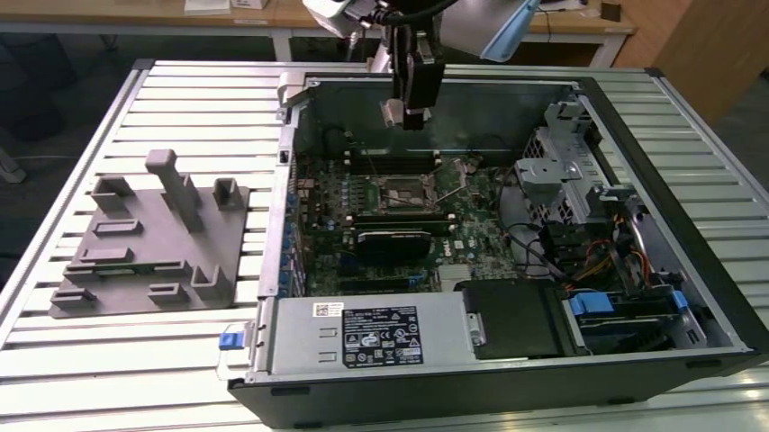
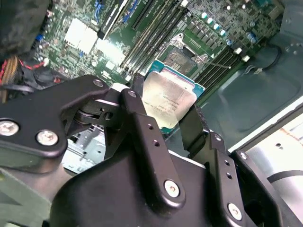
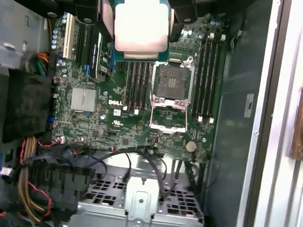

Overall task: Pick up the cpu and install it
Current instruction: 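Place the cpu into insertion slot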

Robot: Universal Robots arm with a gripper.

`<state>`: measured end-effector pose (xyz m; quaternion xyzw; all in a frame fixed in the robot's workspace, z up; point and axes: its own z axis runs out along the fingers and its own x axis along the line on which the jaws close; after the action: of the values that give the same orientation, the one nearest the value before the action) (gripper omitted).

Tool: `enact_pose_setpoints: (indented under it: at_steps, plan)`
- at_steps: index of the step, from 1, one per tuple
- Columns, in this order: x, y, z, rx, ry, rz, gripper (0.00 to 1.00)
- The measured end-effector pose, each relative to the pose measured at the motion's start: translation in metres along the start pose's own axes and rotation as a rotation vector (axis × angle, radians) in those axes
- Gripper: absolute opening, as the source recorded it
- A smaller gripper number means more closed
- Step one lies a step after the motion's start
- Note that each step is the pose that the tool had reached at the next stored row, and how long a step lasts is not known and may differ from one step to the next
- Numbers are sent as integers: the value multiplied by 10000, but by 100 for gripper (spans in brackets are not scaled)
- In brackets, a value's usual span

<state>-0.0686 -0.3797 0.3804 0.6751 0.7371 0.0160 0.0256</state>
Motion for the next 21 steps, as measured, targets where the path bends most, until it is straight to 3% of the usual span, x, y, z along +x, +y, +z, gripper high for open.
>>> enact_pose_setpoints:
  at_steps: [5,13,18,21]
  plan:
    - [18,-1,33,10,-33,543,55]
    - [31,-11,166,11,-34,574,55]
    - [31,-13,200,9,-41,602,55]
    - [31,-14,209,6,-84,601,55]
